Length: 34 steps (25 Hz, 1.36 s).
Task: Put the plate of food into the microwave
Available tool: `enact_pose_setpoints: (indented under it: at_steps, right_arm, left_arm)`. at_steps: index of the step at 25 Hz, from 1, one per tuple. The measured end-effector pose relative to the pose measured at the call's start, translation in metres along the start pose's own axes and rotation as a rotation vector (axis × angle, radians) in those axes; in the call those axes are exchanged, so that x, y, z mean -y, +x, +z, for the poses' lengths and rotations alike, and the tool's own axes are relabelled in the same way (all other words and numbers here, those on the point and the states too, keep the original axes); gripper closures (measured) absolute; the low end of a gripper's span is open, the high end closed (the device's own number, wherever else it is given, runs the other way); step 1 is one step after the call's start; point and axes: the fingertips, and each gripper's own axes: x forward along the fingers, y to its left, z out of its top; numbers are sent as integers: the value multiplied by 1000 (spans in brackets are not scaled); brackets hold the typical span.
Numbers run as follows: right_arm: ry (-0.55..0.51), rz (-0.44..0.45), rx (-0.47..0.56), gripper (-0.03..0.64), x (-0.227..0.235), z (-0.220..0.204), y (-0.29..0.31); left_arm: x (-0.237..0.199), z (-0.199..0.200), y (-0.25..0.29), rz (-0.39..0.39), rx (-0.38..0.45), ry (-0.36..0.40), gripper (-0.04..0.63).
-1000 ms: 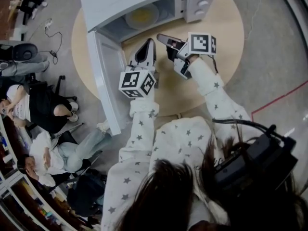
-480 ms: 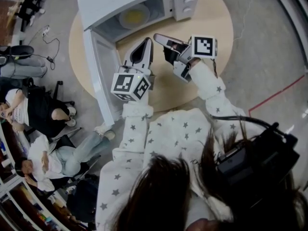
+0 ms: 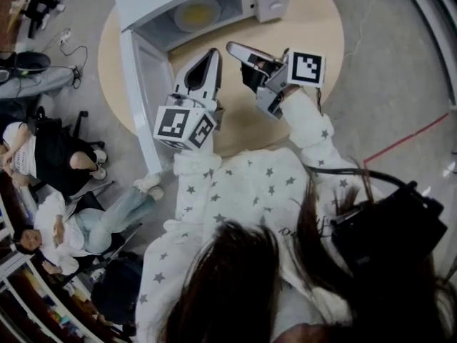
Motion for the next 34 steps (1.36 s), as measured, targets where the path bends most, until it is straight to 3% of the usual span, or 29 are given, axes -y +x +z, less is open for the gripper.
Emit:
enact_pose_setpoints:
  at_steps: [34]
  right_arm:
    - [39,8,5,611,3,-2,1]
  left_arm:
    - [-2,-5,5,-10,-19,-20,594]
